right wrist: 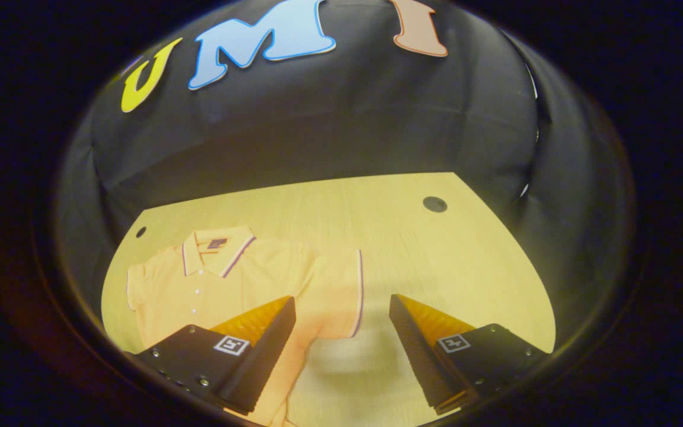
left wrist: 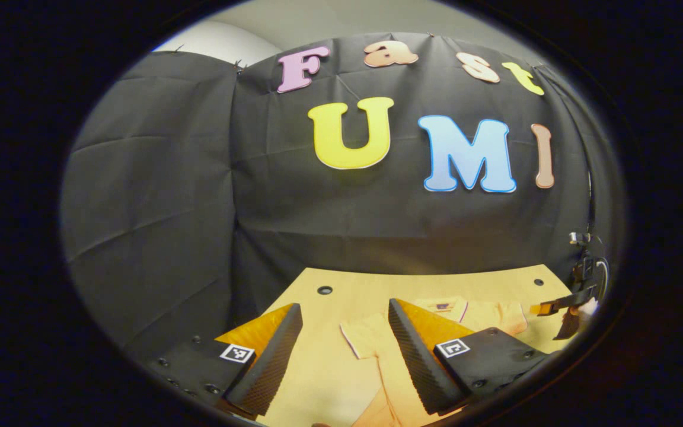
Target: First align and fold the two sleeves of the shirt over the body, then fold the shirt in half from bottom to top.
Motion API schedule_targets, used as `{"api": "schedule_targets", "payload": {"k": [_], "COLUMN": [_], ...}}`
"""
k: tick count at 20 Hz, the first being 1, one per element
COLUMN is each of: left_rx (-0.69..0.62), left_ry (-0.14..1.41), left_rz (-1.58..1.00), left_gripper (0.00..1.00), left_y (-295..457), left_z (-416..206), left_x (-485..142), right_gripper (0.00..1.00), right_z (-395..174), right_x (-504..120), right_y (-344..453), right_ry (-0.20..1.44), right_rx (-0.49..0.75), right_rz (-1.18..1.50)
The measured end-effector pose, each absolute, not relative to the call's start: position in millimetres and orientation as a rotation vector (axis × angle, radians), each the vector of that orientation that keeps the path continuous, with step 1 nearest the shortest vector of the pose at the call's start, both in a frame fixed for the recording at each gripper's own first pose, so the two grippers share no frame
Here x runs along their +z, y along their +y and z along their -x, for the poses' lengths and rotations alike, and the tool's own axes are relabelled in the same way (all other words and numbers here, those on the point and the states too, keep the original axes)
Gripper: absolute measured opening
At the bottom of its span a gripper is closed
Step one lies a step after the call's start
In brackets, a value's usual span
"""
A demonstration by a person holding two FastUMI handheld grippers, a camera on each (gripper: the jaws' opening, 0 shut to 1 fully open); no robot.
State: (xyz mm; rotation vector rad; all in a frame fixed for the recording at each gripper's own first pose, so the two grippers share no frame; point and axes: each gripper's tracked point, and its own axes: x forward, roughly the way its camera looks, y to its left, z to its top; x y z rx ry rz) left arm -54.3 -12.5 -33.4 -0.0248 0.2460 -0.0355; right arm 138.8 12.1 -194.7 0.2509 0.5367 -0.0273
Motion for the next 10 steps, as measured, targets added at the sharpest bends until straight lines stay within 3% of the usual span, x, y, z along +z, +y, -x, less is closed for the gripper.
{"api": "schedule_targets", "payload": {"k": [5, 8, 10], "left_rx": [-0.006, 0.004, 0.005], "left_ry": [0.267, 0.276, 0.283], "left_rz": [0.015, 0.011, 0.013], "left_gripper": [1.00, 1.00, 1.00], "left_y": [-6, -6, -11], "left_z": [57, 50, 47], "left_x": [-39, -42, -43], "right_gripper": [0.99, 0.86, 0.84], "right_z": [-163, -171, -170], "right_x": [-237, -251, -260], "right_y": [11, 12, 13], "right_ry": [0.635, 0.669, 0.696], "right_rx": [-0.055, -0.063, -0.062], "right_rz": [-0.269, -0.277, -0.268]}}
